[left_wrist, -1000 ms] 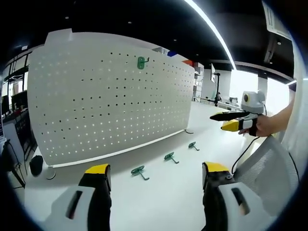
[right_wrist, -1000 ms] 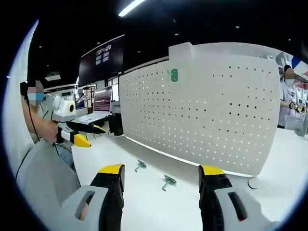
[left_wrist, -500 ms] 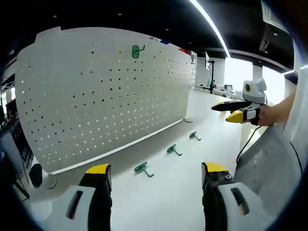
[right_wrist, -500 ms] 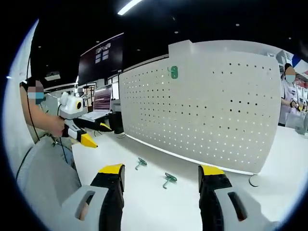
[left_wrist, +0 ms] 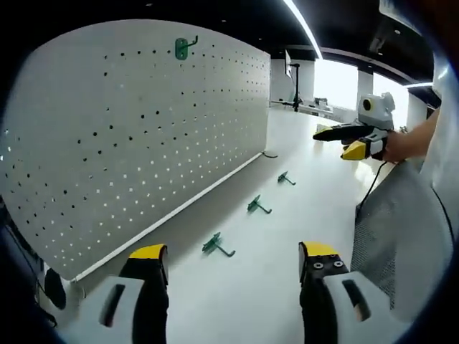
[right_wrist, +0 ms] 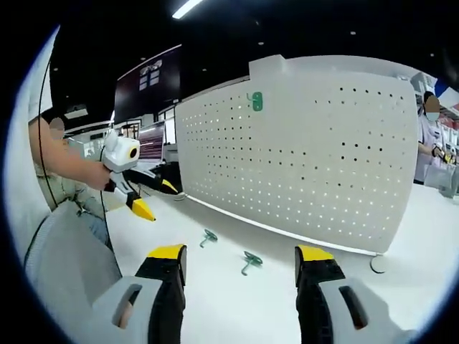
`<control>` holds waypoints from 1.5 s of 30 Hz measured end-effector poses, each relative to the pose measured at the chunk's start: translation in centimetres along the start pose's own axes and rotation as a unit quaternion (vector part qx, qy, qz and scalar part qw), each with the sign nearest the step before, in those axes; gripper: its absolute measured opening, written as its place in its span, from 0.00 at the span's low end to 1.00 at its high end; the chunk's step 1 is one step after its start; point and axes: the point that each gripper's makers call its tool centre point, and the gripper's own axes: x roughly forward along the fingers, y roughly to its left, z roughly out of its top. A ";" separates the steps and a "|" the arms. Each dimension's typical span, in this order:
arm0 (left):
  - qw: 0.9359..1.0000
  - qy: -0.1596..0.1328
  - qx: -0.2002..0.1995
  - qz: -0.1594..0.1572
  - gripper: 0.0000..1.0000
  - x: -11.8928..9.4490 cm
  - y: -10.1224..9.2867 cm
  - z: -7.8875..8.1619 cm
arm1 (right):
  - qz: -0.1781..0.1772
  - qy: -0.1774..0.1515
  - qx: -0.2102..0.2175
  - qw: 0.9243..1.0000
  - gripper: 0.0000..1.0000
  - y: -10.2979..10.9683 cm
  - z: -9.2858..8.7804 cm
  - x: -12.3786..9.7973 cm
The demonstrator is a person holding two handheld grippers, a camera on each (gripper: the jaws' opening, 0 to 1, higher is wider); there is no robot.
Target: Insert the hook assembly into the mounting plate slot until the hook locks in place.
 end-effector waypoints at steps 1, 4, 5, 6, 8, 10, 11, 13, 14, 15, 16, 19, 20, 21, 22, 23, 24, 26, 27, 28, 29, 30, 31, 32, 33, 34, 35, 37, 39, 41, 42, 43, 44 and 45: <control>1.000 0.002 0.001 -0.003 0.76 0.1 0.3 0.1 | 0.001 0.002 0.002 1.000 0.59 0.0 -0.1 0.0; 1.000 0.013 0.011 -0.012 0.76 0.6 0.7 -0.1 | 0.004 0.005 0.005 1.000 0.60 0.1 -0.3 0.1; 1.000 0.020 0.015 -0.017 0.75 0.8 0.9 -0.2 | 0.004 0.008 0.006 1.000 0.60 0.1 -0.4 0.1; 0.999 0.022 0.017 -0.018 0.75 0.9 0.9 -0.2 | 0.005 0.010 0.006 1.000 0.60 0.1 -0.5 0.1; 0.999 0.032 0.026 -0.024 0.75 1.3 1.2 -0.5 | 0.007 0.012 0.008 1.000 0.60 0.2 -0.6 0.2; 0.998 0.041 0.030 -0.029 0.75 1.8 1.5 -0.6 | 0.008 0.016 0.010 1.000 0.60 0.2 -0.9 0.3; 0.998 0.043 0.032 -0.032 0.75 2.0 1.6 -0.6 | 0.009 0.019 0.011 1.000 0.60 0.2 -1.0 0.3; 0.997 0.050 0.036 -0.038 0.74 2.3 1.8 -0.7 | 0.011 0.023 0.015 1.000 0.60 0.3 -1.2 0.3; 0.997 0.056 0.041 -0.041 0.74 2.6 1.9 -0.8 | 0.012 0.027 0.019 0.999 0.60 0.3 -1.4 0.3; 0.996 0.059 0.044 -0.044 0.74 2.8 2.0 -0.8 | 0.011 0.027 0.024 0.999 0.60 0.2 -1.5 0.4; 0.996 0.062 0.047 -0.049 0.74 3.0 1.9 -0.8 | 0.010 0.028 0.034 0.999 0.60 0.0 -1.6 0.3; 0.994 0.077 0.055 -0.061 0.72 3.6 1.9 -1.1 | 0.007 0.031 0.032 0.999 0.59 -0.1 -1.8 0.3; 0.993 0.083 0.059 -0.065 0.72 3.8 1.9 -1.3 | 0.006 0.033 0.034 0.999 0.59 -0.1 -1.9 0.3; 0.991 0.090 0.066 -0.069 0.71 4.0 1.9 -1.5 | 0.005 0.033 0.035 0.999 0.59 -0.2 -1.9 0.3; 0.989 0.102 0.075 -0.076 0.70 4.2 1.8 -1.8 | 0.004 0.033 0.035 0.999 0.59 -0.3 -1.9 0.3; 0.988 0.107 0.082 -0.081 0.70 4.4 1.8 -1.9 | 0.004 0.034 0.037 0.999 0.59 -0.3 -1.9 0.3; 0.986 0.115 0.088 -0.083 0.71 4.6 1.8 -2.1 | 0.004 0.034 0.037 0.999 0.59 -0.3 -1.9 0.3; 0.983 0.127 0.099 -0.087 0.70 5.2 2.1 -2.3 | 0.004 0.036 0.036 0.999 0.59 -0.3 -2.1 0.3; 0.981 0.138 0.108 -0.089 0.70 5.5 2.3 -2.6 | 0.004 0.037 0.035 0.999 0.59 -0.3 -2.1 0.3; 0.979 0.141 0.114 -0.094 0.70 5.7 2.3 -2.6 | 0.004 0.039 0.034 0.999 0.59 -0.3 -2.2 0.3; 0.976 0.149 0.122 -0.099 0.70 6.0 2.3 -2.7 | 0.004 0.040 0.033 0.999 0.59 -0.3 -2.3 0.3; 0.974 0.151 0.131 -0.102 0.70 6.2 2.3 -2.8 | 0.004 0.040 0.036 0.999 0.59 -0.3 -2.3 0.3; 0.973 0.154 0.133 -0.108 0.70 6.5 2.2 -2.8 | 0.005 0.036 0.042 0.998 0.59 -0.3 -2.2 0.3; 0.971 0.159 0.136 -0.111 0.70 6.6 2.2 -2.9 | 0.004 0.037 0.042 0.998 0.59 -0.3 -2.2 0.3; 0.969 0.164 0.145 -0.117 0.70 6.9 2.1 -3.1 | 0.003 0.038 0.039 0.999 0.59 -0.4 -2.2 0.3; 0.966 0.169 0.152 -0.120 0.70 7.0 2.1 -3.3 | 0.003 0.039 0.038 0.998 0.59 -0.3 -2.3 0.3; 0.962 0.179 0.163 -0.127 0.69 7.1 2.0 -3.8 | 0.004 0.039 0.039 0.998 0.59 -0.3 -2.3 0.3; 0.959 0.186 0.171 -0.131 0.69 7.5 2.0 -4.1 | 0.003 0.038 0.036 0.999 0.59 -0.3 -2.2 0.3; 0.955 0.194 0.180 -0.135 0.67 7.8 2.0 -4.5 | 0.004 0.038 0.035 0.999 0.59 -0.3 -2.2 0.3; 0.946 0.204 0.212 -0.136 0.67 8.0 2.3 -4.9 | 0.004 0.039 0.033 0.999 0.59 -0.2 -2.2 0.3; 0.939 0.215 0.231 -0.141 0.66 8.2 2.3 -5.3 | 0.003 0.037 0.031 0.999 0.60 -0.2 -2.1 0.3; 0.935 0.223 0.234 -0.148 0.65 8.3 2.1 -5.6 | 0.004 0.038 0.029 0.999 0.60 -0.2 -2.1 0.3; 0.932 0.227 0.240 -0.150 0.65 8.4 2.1 -5.8 | 0.005 0.040 0.029 0.999 0.60 -0.2 -2.2 0.3; 0.928 0.230 0.248 -0.154 0.66 8.4 2.0 -5.9 | 0.006 0.040 0.026 0.999 0.60 -0.1 -2.1 0.4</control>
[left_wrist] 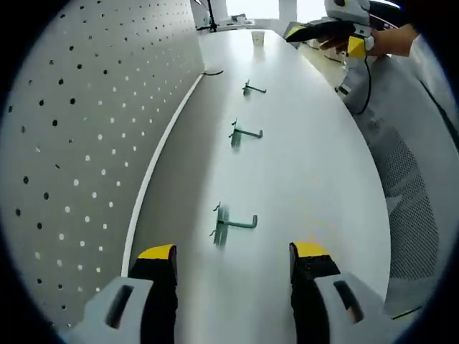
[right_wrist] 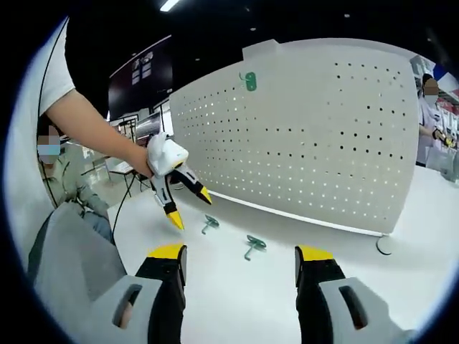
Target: Insert the hook assembly into the mounting plate slot until the hook locks in place.
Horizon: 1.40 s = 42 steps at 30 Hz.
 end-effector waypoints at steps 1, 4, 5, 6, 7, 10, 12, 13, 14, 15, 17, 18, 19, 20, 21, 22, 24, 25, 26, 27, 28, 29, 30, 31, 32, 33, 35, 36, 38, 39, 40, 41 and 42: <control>1.000 0.006 0.010 -0.006 0.66 0.3 0.0 -0.1 | 0.000 0.000 -0.002 1.000 0.60 0.0 0.0 0.0; 1.000 0.013 0.016 -0.011 0.66 0.7 0.2 0.0 | 0.001 0.002 -0.002 1.000 0.59 0.0 -0.1 0.1; 1.000 0.016 0.020 -0.012 0.66 0.8 0.3 0.0 | 0.001 0.002 -0.004 1.000 0.59 0.0 -0.1 0.1; 0.999 0.017 0.022 -0.014 0.67 1.0 0.3 0.0 | 0.001 0.002 -0.003 1.000 0.59 0.0 0.0 0.1; 0.999 0.023 0.026 -0.021 0.67 1.2 0.2 0.0 | 0.000 0.002 -0.002 1.000 0.59 0.0 0.0 0.1; 0.999 0.031 0.034 -0.027 0.66 1.4 0.3 -0.1 | -0.002 0.002 -0.002 1.000 0.59 -0.1 0.0 0.0; 0.998 0.035 0.035 -0.033 0.66 1.6 0.4 -0.2 | -0.004 0.001 -0.001 1.000 0.59 -0.2 0.0 -0.1; 0.998 0.037 0.036 -0.036 0.66 1.7 0.3 -0.2 | -0.004 0.001 0.000 1.000 0.59 -0.2 0.0 -0.1; 0.998 0.034 0.034 -0.041 0.66 1.7 0.3 -0.1 | -0.005 0.000 0.000 1.000 0.59 -0.2 0.0 -0.1; 0.998 0.035 0.035 -0.042 0.66 1.8 0.4 0.0 | -0.005 0.000 0.000 1.000 0.59 -0.2 0.1 -0.2; 0.998 0.036 0.035 -0.047 0.66 1.9 0.5 0.1 | -0.006 0.000 0.002 1.000 0.59 -0.3 0.0 -0.2; 0.997 0.037 0.037 -0.058 0.63 2.0 0.1 0.1 | -0.006 0.001 0.003 1.000 0.58 -0.3 0.0 -0.2; 0.996 0.036 0.037 -0.070 0.59 2.0 -0.2 0.1 | -0.006 0.002 0.004 1.000 0.58 -0.3 -0.1 -0.2; 0.996 0.037 0.034 -0.077 0.55 2.0 -0.5 0.1 | -0.005 0.002 0.006 1.000 0.58 -0.3 -0.1 -0.1; 0.996 0.028 0.040 -0.070 0.54 2.1 -0.2 0.4 | -0.005 0.001 0.007 1.000 0.58 -0.3 0.0 -0.1; 0.996 0.033 0.034 -0.072 0.54 2.1 -0.3 0.3 | -0.006 0.000 0.006 1.000 0.58 -0.3 0.0 -0.1; 0.996 0.031 0.035 -0.072 0.54 2.1 -0.2 0.3 | -0.005 0.003 0.004 1.000 0.58 -0.2 -0.1 -0.1; 0.996 0.030 0.035 -0.073 0.53 2.1 -0.1 0.3 | -0.004 0.002 0.005 1.000 0.58 -0.2 -0.1 0.0; 0.996 0.029 0.035 -0.072 0.53 2.1 -0.1 0.3 | -0.003 0.002 0.005 1.000 0.58 -0.2 -0.1 0.0; 0.996 0.028 0.034 -0.072 0.52 2.1 0.0 0.3 | -0.003 0.002 0.004 1.000 0.58 -0.2 -0.1 0.0; 0.997 0.028 0.033 -0.071 0.50 2.1 0.0 0.3 | -0.003 0.003 0.003 1.000 0.58 -0.1 -0.1 0.0; 0.997 0.025 0.033 -0.071 0.48 2.1 0.1 0.4 | -0.003 0.004 0.003 1.000 0.58 -0.1 -0.1 0.1; 0.997 0.024 0.031 -0.070 0.44 2.1 0.1 0.4 | -0.002 0.004 0.002 1.000 0.58 -0.1 -0.1 0.1; 0.997 0.025 0.027 -0.066 0.40 2.1 0.3 0.5 | -0.002 0.003 0.002 1.000 0.58 -0.1 -0.1 0.1; 0.997 0.026 0.026 -0.065 0.35 2.1 0.4 0.5 | -0.003 0.003 0.003 1.000 0.57 -0.1 -0.1 0.1; 0.997 0.027 0.027 -0.063 0.31 2.1 0.4 0.5 | -0.003 0.004 0.004 1.000 0.57 -0.1 -0.1 0.1; 0.998 0.027 0.023 -0.058 0.26 2.2 0.6 0.6 | -0.003 0.003 0.004 1.000 0.56 -0.2 -0.2 0.0; 0.998 0.027 0.020 -0.056 0.25 2.3 0.7 0.7 | -0.003 0.003 0.003 1.000 0.56 -0.2 -0.1 0.0; 0.998 0.027 0.023 -0.054 0.21 2.3 0.8 0.8 | -0.002 0.002 0.000 1.000 0.55 -0.1 -0.1 0.0; 0.998 0.028 0.021 -0.048 0.18 2.3 1.0 0.8 | -0.001 0.001 0.000 1.000 0.55 -0.1 0.0 0.0; 0.998 0.028 0.021 -0.046 0.16 2.4 1.0 0.8 | -0.001 0.002 0.001 1.000 0.55 -0.1 0.0 0.1; 0.998 0.029 0.020 -0.042 0.13 2.4 1.1 0.8 | -0.001 0.002 0.001 1.000 0.55 -0.1 -0.1 0.1; 0.999 0.030 0.019 -0.038 0.12 2.4 1.2 0.8 | -0.001 0.003 0.000 1.000 0.55 -0.1 -0.1 0.1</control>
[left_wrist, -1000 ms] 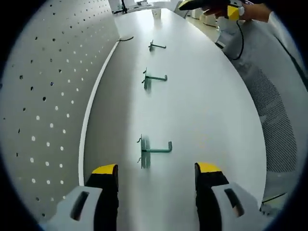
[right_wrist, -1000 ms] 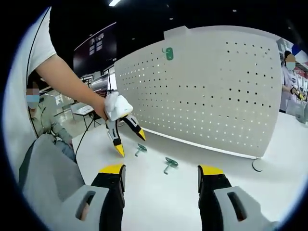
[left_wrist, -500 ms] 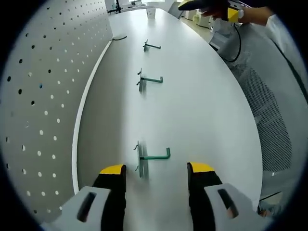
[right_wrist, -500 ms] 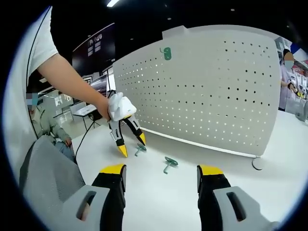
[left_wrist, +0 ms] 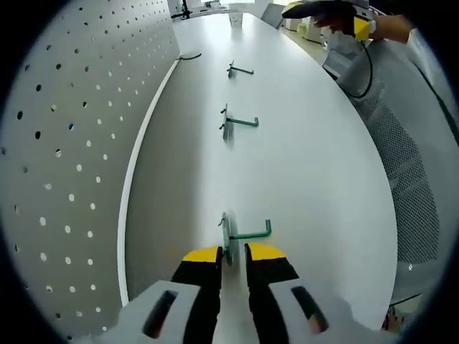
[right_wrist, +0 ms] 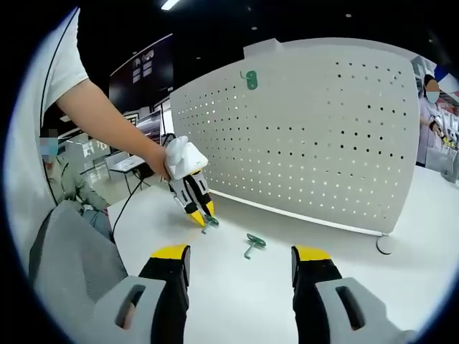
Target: Insert the hook assembly into the mounting plate slot until the hook locks in place.
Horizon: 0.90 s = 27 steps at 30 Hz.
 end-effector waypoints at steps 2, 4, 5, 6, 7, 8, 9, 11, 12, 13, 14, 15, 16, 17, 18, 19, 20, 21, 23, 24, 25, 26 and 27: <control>1.000 0.003 0.005 0.004 0.10 0.0 0.1 0.0 | 0.000 -0.001 -0.001 1.000 0.55 0.0 0.0 0.0; 1.000 0.011 0.014 0.010 0.07 0.1 0.2 -0.1 | 0.001 0.000 -0.002 1.000 0.55 0.1 0.0 0.0; 1.000 0.014 0.019 0.016 0.05 0.0 0.3 -0.1 | 0.002 0.000 -0.003 1.000 0.54 0.1 0.0 0.0; 1.000 0.014 0.018 0.014 0.05 0.0 0.3 -0.1 | 0.002 0.000 -0.003 1.000 0.54 0.1 0.0 0.0; 1.000 0.015 0.013 0.014 0.05 0.1 0.4 -0.1 | 0.002 -0.001 -0.002 1.000 0.54 0.1 0.0 0.0; 1.000 0.016 0.008 0.016 0.04 0.1 0.5 -0.2 | 0.002 -0.001 -0.002 1.000 0.54 0.1 0.1 0.0; 1.000 0.016 0.010 0.016 0.04 0.1 0.5 -0.2 | 0.002 -0.001 -0.003 1.000 0.54 0.1 0.1 0.0; 1.000 0.017 0.014 0.017 0.04 0.1 0.5 -0.2 | 0.002 0.000 -0.003 1.000 0.54 0.1 0.0 0.0; 1.000 0.017 0.015 0.017 0.04 0.1 0.5 -0.2 | 0.002 0.000 -0.003 1.000 0.54 0.1 0.0 0.0; 0.999 0.017 0.019 0.019 0.04 0.1 0.5 -0.2 | 0.001 -0.002 -0.002 1.000 0.54 0.1 0.1 0.0; 0.999 0.017 0.022 0.020 0.04 0.1 0.5 -0.2 | 0.001 -0.002 -0.001 1.000 0.54 0.1 0.1 0.0; 0.999 0.016 0.022 0.020 0.04 0.1 0.4 -0.2 | 0.001 -0.001 0.001 1.000 0.54 0.0 0.0 0.0; 0.999 0.015 0.021 0.021 0.04 0.1 0.5 -0.2 | 0.000 -0.001 0.001 1.000 0.54 0.0 0.0 0.0; 0.999 0.015 0.021 0.022 0.04 0.1 0.5 -0.2 | 0.000 -0.001 0.000 1.000 0.54 0.0 0.0 0.0; 0.999 0.014 0.023 0.024 0.03 0.0 0.5 -0.2 | -0.001 -0.001 0.000 1.000 0.54 -0.1 0.0 0.0; 0.999 0.014 0.027 0.026 0.03 0.0 0.5 -0.2 | -0.001 0.000 0.000 1.000 0.54 -0.1 0.0 0.0; 0.999 0.014 0.027 0.028 0.03 0.1 0.5 -0.1 | -0.001 -0.001 0.001 1.000 0.54 -0.1 0.0 0.0; 0.999 0.015 0.026 0.031 0.03 0.0 0.5 -0.1 | -0.001 -0.001 0.001 1.000 0.54 -0.1 0.0 0.0; 0.999 0.012 0.037 0.036 0.02 0.1 0.6 -0.1 | -0.001 0.000 0.001 1.000 0.54 -0.1 0.0 0.0; 0.998 0.009 0.039 0.038 0.02 0.1 0.7 0.0 | -0.001 0.000 0.001 1.000 0.54 -0.1 0.0 0.0; 0.999 0.009 0.032 0.039 0.02 0.1 0.7 0.0 | -0.001 -0.001 0.000 1.000 0.54 -0.1 0.0 0.0; 0.999 0.008 0.024 0.042 0.02 0.1 0.7 0.1 | -0.001 -0.001 0.000 1.000 0.54 -0.1 0.0 0.0; 0.999 0.007 0.024 0.043 0.02 0.0 0.8 0.1 | 0.000 0.001 0.000 1.000 0.54 0.0 0.0 0.0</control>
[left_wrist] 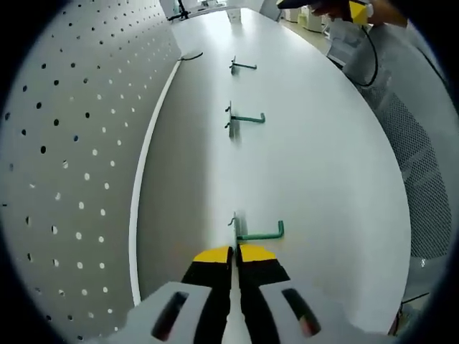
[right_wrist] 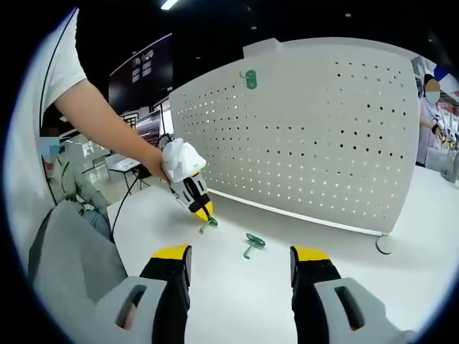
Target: Insert the hook assembly into the mounting plate slot until the hook locks in place.
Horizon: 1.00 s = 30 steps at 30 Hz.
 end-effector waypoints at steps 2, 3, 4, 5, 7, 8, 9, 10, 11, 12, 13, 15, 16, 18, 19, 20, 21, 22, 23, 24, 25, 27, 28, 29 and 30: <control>1.000 -0.001 -0.006 0.001 0.02 0.0 0.1 0.0 | 0.001 0.000 0.000 1.000 0.54 0.0 0.0 0.0; 1.000 -0.003 -0.003 0.003 0.02 0.0 0.1 0.1 | 0.003 -0.001 0.001 1.000 0.54 0.1 0.0 0.1; 1.000 -0.002 -0.005 0.004 0.02 0.0 0.2 0.0 | 0.003 -0.001 0.001 1.000 0.54 0.1 0.0 0.1; 1.000 -0.005 -0.008 0.004 0.02 0.1 0.2 0.1 | 0.003 0.000 0.001 1.000 0.54 0.2 0.0 0.2; 1.000 -0.007 -0.016 0.007 0.01 0.0 0.2 0.1 | 0.004 0.001 0.000 1.000 0.54 0.2 0.0 0.2; 1.000 -0.009 -0.017 0.008 0.01 0.0 0.3 0.1 | 0.004 0.001 -0.001 1.000 0.54 0.2 0.0 0.2; 1.000 -0.015 -0.018 0.011 0.01 -0.1 0.3 0.3 | 0.004 0.000 -0.001 1.000 0.54 0.2 0.0 0.2; 1.000 -0.020 -0.019 0.015 0.01 -0.1 0.4 0.4 | 0.003 0.000 -0.001 1.000 0.54 0.2 0.0 0.1; 0.999 -0.022 -0.023 0.016 0.01 -0.1 0.4 0.4 | 0.003 0.001 -0.002 1.000 0.54 0.2 -0.1 0.2; 0.999 -0.028 -0.030 0.018 0.01 -0.2 0.4 0.5 | 0.003 0.001 -0.002 1.000 0.54 0.2 -0.1 0.2; 0.999 -0.037 -0.032 0.023 0.01 -0.4 0.5 0.7 | 0.003 0.001 0.000 1.000 0.54 0.2 -0.1 0.1; 0.998 -0.043 -0.035 0.029 0.01 -0.7 0.7 0.8 | 0.002 0.001 -0.001 1.000 0.54 0.1 -0.1 0.1; 0.997 -0.054 -0.044 0.034 0.01 -0.9 0.8 1.1 | 0.003 -0.001 -0.001 1.000 0.54 0.2 0.0 0.1; 0.996 -0.065 -0.051 0.044 0.01 -1.4 1.2 1.3 | 0.002 -0.001 -0.001 1.000 0.54 0.2 0.0 0.1; 0.995 -0.070 -0.055 0.046 0.01 -1.6 1.3 1.5 | 0.003 -0.001 -0.001 1.000 0.54 0.2 0.0 0.1; 0.993 -0.086 -0.061 0.052 0.01 -1.9 1.5 1.9 | 0.003 -0.001 -0.001 1.000 0.54 0.2 0.0 0.1; 0.992 -0.095 -0.065 0.056 0.01 -2.2 1.6 2.3 | 0.003 -0.002 -0.001 1.000 0.54 0.2 0.0 0.1; 0.991 -0.099 -0.071 0.061 0.01 -2.7 1.8 2.5 | 0.003 -0.002 -0.001 1.000 0.54 0.2 0.0 0.0; 0.990 -0.104 -0.071 0.066 0.01 -2.9 2.0 2.6 | 0.003 -0.003 0.000 1.000 0.54 0.2 0.1 0.0; 0.989 -0.112 -0.070 0.072 0.01 -3.2 2.2 2.9 | 0.003 -0.003 0.001 1.000 0.54 0.2 0.1 0.0; 0.987 -0.119 -0.073 0.075 0.01 -3.4 2.3 3.2 | 0.003 -0.003 0.001 1.000 0.54 0.2 0.1 0.0; 0.983 -0.143 -0.075 0.091 0.01 -4.3 2.7 4.1 | 0.003 -0.004 0.002 1.000 0.54 0.2 0.1 0.0; 0.981 -0.152 -0.077 0.095 0.01 -4.7 2.9 4.5 | 0.004 -0.005 0.002 1.000 0.54 0.2 0.2 0.0; 0.978 -0.162 -0.081 0.099 0.01 -5.2 3.0 4.9 | 0.004 -0.006 0.001 1.000 0.54 0.2 0.2 0.0; 0.977 -0.169 -0.082 0.105 0.01 -5.6 3.1 5.2 | 0.004 -0.006 0.002 1.000 0.54 0.2 0.2 0.0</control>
